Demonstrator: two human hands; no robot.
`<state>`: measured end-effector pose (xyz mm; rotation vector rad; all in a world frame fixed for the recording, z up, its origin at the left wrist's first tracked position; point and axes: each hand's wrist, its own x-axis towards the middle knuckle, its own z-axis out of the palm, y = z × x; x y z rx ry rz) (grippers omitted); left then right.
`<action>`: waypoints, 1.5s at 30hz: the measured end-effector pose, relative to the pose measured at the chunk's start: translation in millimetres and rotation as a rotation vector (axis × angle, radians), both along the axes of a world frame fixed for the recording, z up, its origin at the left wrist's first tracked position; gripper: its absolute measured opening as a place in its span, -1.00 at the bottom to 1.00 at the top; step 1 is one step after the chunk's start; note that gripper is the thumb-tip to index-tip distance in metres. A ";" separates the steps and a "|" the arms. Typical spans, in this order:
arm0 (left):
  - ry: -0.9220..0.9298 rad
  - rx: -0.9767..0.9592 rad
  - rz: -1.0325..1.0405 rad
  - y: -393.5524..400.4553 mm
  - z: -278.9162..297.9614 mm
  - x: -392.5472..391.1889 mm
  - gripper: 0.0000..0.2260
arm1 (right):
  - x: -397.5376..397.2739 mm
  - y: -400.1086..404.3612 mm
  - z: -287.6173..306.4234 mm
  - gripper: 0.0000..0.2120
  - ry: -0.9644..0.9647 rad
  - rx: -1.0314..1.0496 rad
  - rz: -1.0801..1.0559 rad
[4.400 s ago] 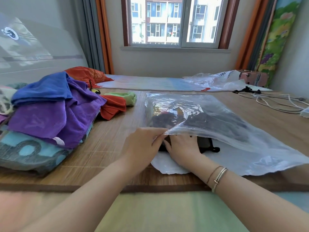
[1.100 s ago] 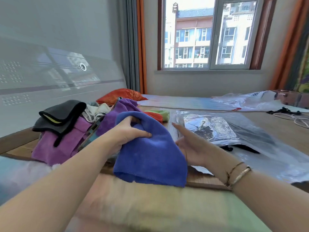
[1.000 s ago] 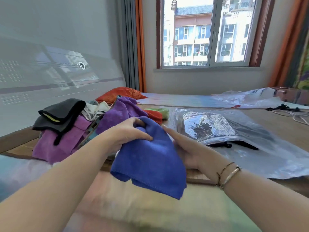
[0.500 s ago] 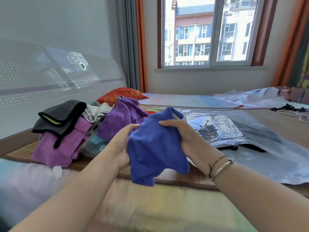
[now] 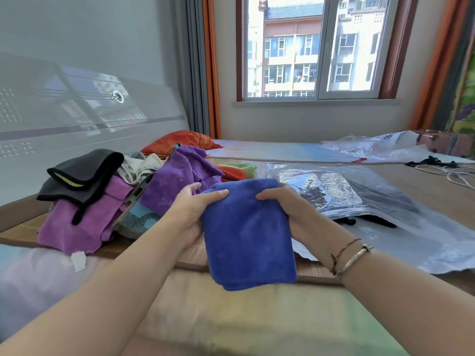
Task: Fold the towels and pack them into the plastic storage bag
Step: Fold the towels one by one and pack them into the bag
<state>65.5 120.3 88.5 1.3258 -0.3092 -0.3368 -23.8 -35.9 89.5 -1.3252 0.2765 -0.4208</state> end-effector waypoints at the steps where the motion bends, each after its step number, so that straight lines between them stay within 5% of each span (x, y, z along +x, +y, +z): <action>1: -0.069 0.051 0.053 0.3 2.3 2.1 -0.30 | -2.3 0.0 -1.9 -0.52 0.021 -0.045 -0.020; 9: -0.471 0.276 -0.033 4.5 45.7 -18.8 -0.57 | -40.2 6.4 11.4 0.14 0.085 -0.836 -0.166; 12: -0.502 0.266 -0.204 2.9 56.1 -41.3 -0.65 | -64.6 3.7 19.2 -0.15 0.107 -1.177 -0.057; 14: -0.515 0.257 -0.298 -0.2 59.7 -56.1 -0.63 | -81.8 0.2 27.8 -0.55 0.125 -1.172 -0.007; 17: -0.631 0.436 -0.352 -8.5 58.3 -69.6 -0.43 | -104.3 -12.1 34.8 -0.73 0.152 -1.139 0.022; 21: -0.867 0.799 -0.430 -20.1 55.2 -87.4 -0.50 | -139.1 -27.9 42.4 -0.71 0.266 -1.147 0.123; 24: -0.890 0.742 -0.416 -35.6 45.7 -102.5 -0.68 | -163.3 -37.8 45.9 -0.82 0.371 -1.216 0.172; 29: -0.714 0.537 -0.508 -67.0 16.4 -127.7 -0.70 | -178.7 -44.9 29.4 -0.81 0.473 -1.307 0.090; 34: -1.054 0.475 -0.179 -95.7 -6.5 -134.2 -0.75 | -190.1 -72.5 -6.8 -0.86 0.600 -1.394 -0.067; 37: -1.409 0.879 -0.104 -105.4 -20.8 -114.8 -0.47 | -190.4 -88.8 -23.7 -0.86 0.667 -1.509 -0.135; 40: -1.484 1.167 -0.081 -118.0 -39.1 -99.1 -0.38 | -181.5 -94.1 -32.5 -0.89 0.621 -1.507 -0.199; 43: -1.281 0.893 0.026 -127.9 -43.0 -85.1 -0.85 | -165.3 -89.7 -35.8 -0.90 0.580 -1.564 -0.245; 45: -1.154 0.719 0.074 -132.6 -40.8 -73.6 -0.89 | -148.9 -85.5 -36.6 -0.90 0.570 -1.594 -0.300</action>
